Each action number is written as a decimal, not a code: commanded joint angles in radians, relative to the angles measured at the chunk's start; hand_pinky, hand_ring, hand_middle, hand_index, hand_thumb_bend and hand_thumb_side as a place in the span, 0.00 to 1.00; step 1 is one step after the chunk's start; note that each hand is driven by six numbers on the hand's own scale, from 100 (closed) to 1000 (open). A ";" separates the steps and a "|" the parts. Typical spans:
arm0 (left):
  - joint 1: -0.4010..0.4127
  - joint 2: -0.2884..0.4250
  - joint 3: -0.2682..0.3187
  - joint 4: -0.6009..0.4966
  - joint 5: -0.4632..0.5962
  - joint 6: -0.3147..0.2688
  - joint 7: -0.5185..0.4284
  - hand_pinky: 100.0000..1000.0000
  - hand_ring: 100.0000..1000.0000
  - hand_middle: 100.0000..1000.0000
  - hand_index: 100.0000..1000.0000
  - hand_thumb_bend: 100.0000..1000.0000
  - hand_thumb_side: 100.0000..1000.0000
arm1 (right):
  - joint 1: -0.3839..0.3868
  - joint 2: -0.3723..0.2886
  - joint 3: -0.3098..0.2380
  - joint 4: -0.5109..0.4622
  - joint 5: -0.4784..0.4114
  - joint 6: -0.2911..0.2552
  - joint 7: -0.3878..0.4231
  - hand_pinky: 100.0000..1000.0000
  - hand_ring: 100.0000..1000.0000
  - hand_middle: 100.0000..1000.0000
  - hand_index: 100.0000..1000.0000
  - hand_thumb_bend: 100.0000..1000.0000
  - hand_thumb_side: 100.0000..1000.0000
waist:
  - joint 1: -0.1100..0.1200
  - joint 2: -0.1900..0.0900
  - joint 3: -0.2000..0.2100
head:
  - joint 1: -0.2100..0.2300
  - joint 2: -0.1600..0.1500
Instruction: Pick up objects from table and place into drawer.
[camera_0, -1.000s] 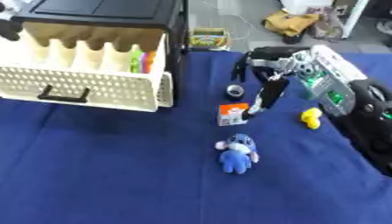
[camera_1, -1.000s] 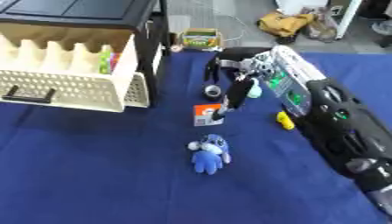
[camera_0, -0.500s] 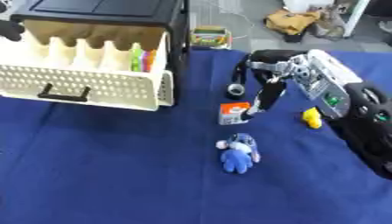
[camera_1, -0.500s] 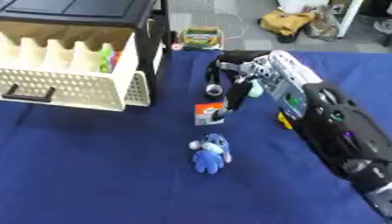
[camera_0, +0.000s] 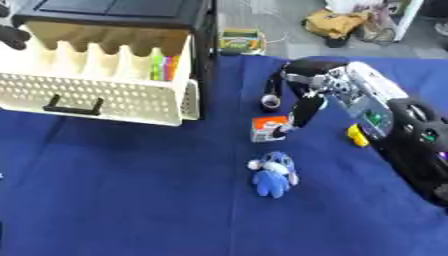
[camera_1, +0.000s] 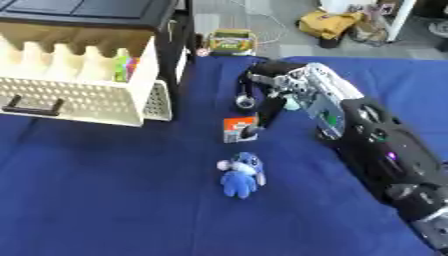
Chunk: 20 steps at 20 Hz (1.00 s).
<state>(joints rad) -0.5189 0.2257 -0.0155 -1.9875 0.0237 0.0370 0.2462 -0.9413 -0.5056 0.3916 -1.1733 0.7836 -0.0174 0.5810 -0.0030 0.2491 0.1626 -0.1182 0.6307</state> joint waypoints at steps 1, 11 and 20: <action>-0.010 0.004 0.007 -0.012 0.004 -0.002 -0.002 0.51 0.32 0.44 0.81 0.00 1.00 | -0.024 -0.006 -0.017 0.013 0.014 0.006 -0.016 0.00 0.22 0.56 0.75 0.62 0.23 | 0.003 -0.014 0.002 | -0.004 -0.012; -0.009 0.000 0.007 -0.012 0.006 -0.002 -0.005 0.51 0.32 0.44 0.81 0.00 1.00 | -0.019 0.003 -0.018 0.041 0.042 0.004 -0.045 0.00 0.22 0.55 0.73 0.60 0.24 | 0.002 -0.008 0.001 | -0.014 -0.022; -0.007 -0.002 0.007 -0.012 0.008 -0.003 -0.007 0.51 0.32 0.44 0.81 0.00 1.00 | -0.021 0.016 -0.022 0.065 0.058 0.009 -0.055 0.00 0.21 0.55 0.73 0.59 0.24 | 0.006 -0.009 0.001 | -0.064 -0.036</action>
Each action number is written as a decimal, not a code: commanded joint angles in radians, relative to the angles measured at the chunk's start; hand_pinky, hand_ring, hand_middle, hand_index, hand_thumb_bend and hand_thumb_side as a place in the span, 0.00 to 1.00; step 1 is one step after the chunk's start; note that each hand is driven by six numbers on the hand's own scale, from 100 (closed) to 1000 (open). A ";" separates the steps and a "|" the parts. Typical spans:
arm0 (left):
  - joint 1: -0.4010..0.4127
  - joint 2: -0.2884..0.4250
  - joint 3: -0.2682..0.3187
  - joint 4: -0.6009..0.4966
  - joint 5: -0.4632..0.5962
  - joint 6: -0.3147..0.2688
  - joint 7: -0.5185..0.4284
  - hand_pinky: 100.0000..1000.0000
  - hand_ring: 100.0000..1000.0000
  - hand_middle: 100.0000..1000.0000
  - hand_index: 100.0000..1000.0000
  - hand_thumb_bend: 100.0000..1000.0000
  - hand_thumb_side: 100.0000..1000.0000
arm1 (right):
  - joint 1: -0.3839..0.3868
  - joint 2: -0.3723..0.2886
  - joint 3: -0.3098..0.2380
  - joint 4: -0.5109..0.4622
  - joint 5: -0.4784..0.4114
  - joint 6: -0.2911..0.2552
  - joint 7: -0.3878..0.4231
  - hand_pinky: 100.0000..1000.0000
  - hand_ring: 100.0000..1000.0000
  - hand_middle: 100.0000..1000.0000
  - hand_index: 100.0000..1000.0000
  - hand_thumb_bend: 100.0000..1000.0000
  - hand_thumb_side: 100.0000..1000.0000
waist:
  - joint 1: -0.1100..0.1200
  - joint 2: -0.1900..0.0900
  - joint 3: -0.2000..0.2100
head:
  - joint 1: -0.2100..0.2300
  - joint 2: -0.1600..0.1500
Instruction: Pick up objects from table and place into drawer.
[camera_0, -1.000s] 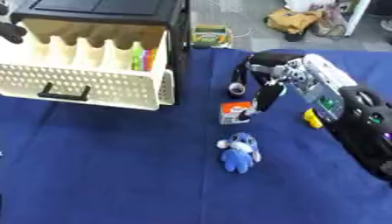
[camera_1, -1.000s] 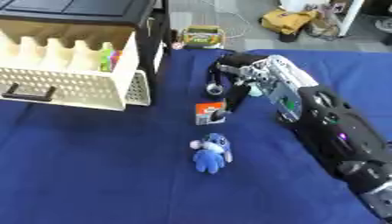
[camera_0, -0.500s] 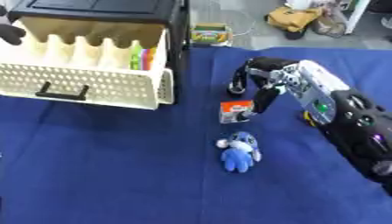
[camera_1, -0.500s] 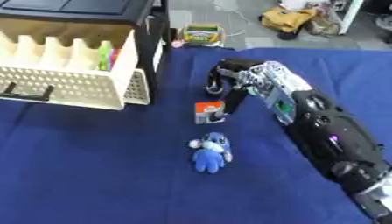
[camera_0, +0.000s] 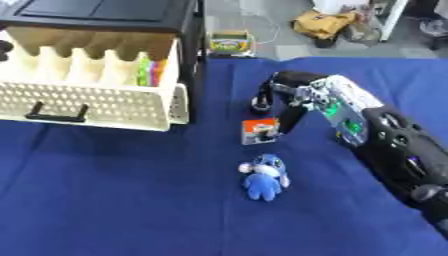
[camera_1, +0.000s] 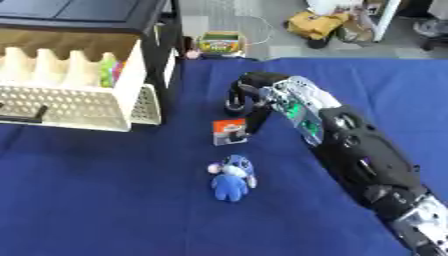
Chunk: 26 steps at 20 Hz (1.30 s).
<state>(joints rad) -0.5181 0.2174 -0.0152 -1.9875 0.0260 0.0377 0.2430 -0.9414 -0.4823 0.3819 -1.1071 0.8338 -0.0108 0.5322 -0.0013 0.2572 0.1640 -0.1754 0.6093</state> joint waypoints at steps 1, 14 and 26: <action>-0.007 0.005 0.007 -0.012 0.006 -0.003 -0.004 0.51 0.32 0.44 0.81 0.00 1.00 | -0.020 -0.006 -0.012 0.000 0.010 0.003 -0.007 0.00 0.21 0.55 0.73 0.59 0.25 | 0.005 -0.017 -0.001 | -0.008 -0.015; -0.005 0.001 0.007 -0.012 0.007 -0.002 -0.006 0.51 0.32 0.44 0.80 0.00 1.00 | -0.010 -0.015 0.000 -0.013 0.067 -0.029 -0.021 0.00 0.19 0.55 0.73 0.64 0.21 | 0.003 -0.014 0.001 | 0.029 -0.007; -0.007 -0.004 0.007 -0.012 0.010 -0.002 -0.007 0.51 0.31 0.44 0.80 0.00 1.00 | -0.013 -0.018 -0.013 -0.016 0.074 -0.039 -0.031 0.00 0.18 0.55 0.75 0.67 0.24 | 0.001 -0.010 0.004 | 0.071 0.010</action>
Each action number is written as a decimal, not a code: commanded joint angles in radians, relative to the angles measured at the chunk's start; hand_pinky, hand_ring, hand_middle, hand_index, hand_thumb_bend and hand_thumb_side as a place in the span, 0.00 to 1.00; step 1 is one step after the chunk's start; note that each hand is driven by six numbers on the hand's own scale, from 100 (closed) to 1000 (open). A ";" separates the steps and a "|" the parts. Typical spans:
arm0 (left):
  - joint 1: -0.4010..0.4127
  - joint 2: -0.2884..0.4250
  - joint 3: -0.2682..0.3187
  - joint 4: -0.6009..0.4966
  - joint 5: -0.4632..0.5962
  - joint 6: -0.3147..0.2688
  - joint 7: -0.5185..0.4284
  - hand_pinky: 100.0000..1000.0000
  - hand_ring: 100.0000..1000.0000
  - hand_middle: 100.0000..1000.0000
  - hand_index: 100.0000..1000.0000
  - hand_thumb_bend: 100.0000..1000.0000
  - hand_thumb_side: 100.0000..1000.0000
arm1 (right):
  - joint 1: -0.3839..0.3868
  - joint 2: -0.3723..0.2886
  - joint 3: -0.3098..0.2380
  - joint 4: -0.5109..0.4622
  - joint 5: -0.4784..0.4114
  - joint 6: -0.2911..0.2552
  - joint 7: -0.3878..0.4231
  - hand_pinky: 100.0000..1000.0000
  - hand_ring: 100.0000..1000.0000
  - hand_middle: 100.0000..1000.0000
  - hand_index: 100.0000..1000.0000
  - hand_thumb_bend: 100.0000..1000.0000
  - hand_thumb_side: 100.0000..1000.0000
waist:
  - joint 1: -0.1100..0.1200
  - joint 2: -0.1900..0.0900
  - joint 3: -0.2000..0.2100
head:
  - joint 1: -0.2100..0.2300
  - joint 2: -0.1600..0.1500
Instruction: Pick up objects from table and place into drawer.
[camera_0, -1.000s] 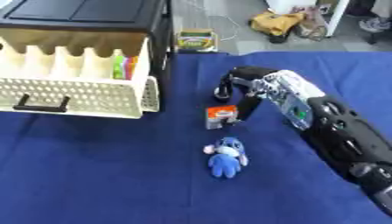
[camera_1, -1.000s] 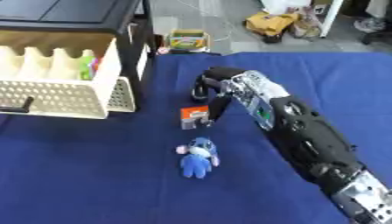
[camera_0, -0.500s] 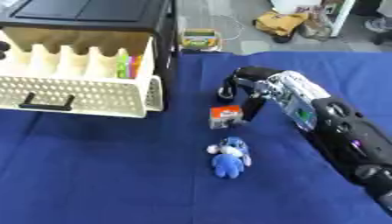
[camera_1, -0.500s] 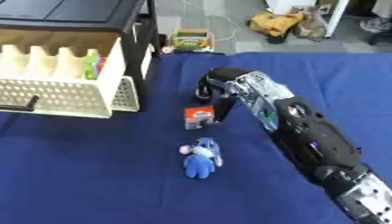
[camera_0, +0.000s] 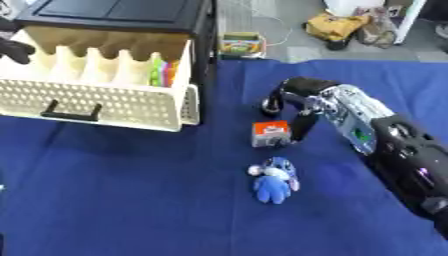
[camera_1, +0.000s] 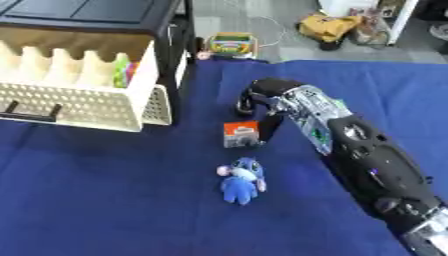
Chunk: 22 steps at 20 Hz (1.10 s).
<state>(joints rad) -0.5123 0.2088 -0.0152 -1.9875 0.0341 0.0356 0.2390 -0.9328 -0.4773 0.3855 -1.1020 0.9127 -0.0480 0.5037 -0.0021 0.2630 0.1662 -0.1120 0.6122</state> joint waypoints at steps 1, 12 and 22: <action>-0.012 0.004 0.007 -0.012 0.002 0.000 -0.003 0.51 0.31 0.44 0.80 0.00 1.00 | -0.025 -0.022 -0.023 -0.026 -0.016 0.001 0.002 0.00 0.18 0.55 0.75 0.67 0.24 | 0.001 -0.015 0.001 | 0.008 0.009; -0.012 0.002 0.008 -0.012 0.003 -0.001 -0.005 0.51 0.32 0.44 0.80 0.00 1.00 | -0.066 -0.014 -0.034 -0.011 -0.054 0.023 0.064 0.00 0.18 0.54 0.74 0.66 0.24 | -0.001 -0.017 0.002 | -0.003 0.029; -0.009 0.000 0.008 -0.012 0.006 -0.001 -0.009 0.50 0.32 0.44 0.80 0.00 1.00 | -0.087 0.000 -0.044 0.039 -0.017 -0.016 0.123 0.00 0.20 0.59 0.74 0.66 0.21 | -0.001 -0.022 0.005 | -0.014 0.041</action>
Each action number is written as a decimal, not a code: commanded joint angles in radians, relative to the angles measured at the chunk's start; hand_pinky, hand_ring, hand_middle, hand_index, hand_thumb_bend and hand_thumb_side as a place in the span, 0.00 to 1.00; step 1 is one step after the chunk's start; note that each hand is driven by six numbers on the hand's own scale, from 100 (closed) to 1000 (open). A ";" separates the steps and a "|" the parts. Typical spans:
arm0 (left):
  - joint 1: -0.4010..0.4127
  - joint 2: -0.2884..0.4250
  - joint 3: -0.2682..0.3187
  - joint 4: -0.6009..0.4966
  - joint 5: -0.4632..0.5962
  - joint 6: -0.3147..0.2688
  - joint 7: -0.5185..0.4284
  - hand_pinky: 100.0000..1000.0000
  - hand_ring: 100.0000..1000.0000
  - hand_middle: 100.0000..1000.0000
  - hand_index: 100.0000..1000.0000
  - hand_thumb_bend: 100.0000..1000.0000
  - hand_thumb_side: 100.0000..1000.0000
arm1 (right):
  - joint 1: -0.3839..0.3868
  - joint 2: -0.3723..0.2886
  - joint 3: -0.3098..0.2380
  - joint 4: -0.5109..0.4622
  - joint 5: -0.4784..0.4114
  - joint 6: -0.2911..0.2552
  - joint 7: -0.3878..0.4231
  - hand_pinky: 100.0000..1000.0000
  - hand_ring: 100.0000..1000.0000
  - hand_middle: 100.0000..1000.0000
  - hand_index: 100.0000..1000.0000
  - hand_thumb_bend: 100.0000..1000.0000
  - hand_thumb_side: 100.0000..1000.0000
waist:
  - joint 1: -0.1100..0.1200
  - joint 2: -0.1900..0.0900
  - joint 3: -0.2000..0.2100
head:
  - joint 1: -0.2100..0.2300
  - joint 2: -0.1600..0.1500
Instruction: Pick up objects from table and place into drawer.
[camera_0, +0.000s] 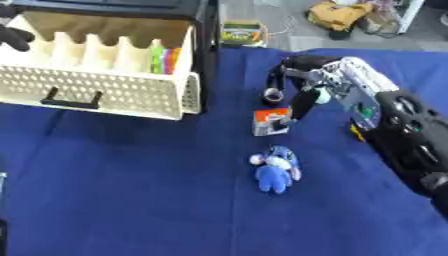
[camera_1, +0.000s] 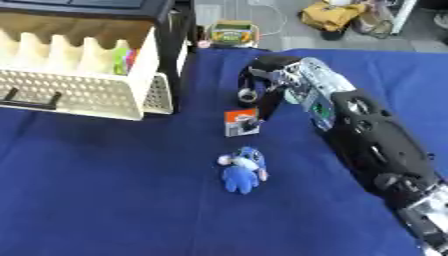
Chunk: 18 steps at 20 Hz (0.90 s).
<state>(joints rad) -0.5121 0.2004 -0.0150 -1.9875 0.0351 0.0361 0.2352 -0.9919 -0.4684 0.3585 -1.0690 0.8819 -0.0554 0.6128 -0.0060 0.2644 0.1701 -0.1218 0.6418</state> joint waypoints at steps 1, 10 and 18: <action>-0.009 0.008 0.007 -0.013 0.006 -0.002 -0.006 0.50 0.31 0.44 0.80 0.00 1.00 | -0.029 -0.009 -0.019 0.012 0.015 -0.013 0.023 0.00 0.20 0.59 0.73 0.65 0.21 | 0.003 -0.023 0.001 | -0.005 0.014; -0.006 0.007 0.008 -0.013 0.012 0.000 -0.011 0.50 0.32 0.45 0.80 0.00 1.00 | -0.032 -0.025 -0.026 -0.006 -0.040 -0.016 0.078 0.00 0.16 0.46 0.61 0.64 0.22 | 0.005 -0.027 -0.005 | -0.009 0.028; -0.004 0.004 0.008 -0.013 0.013 0.000 -0.013 0.50 0.32 0.44 0.80 0.00 1.00 | -0.030 -0.018 -0.029 0.005 -0.056 0.015 0.068 0.00 0.16 0.49 0.63 0.64 0.23 | 0.007 -0.031 -0.001 | -0.021 0.029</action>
<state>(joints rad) -0.5092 0.1997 -0.0148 -1.9875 0.0439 0.0375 0.2265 -1.0028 -0.4695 0.3393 -1.0531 0.8332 -0.0456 0.6836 -0.0025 0.2558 0.1677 -0.1393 0.6665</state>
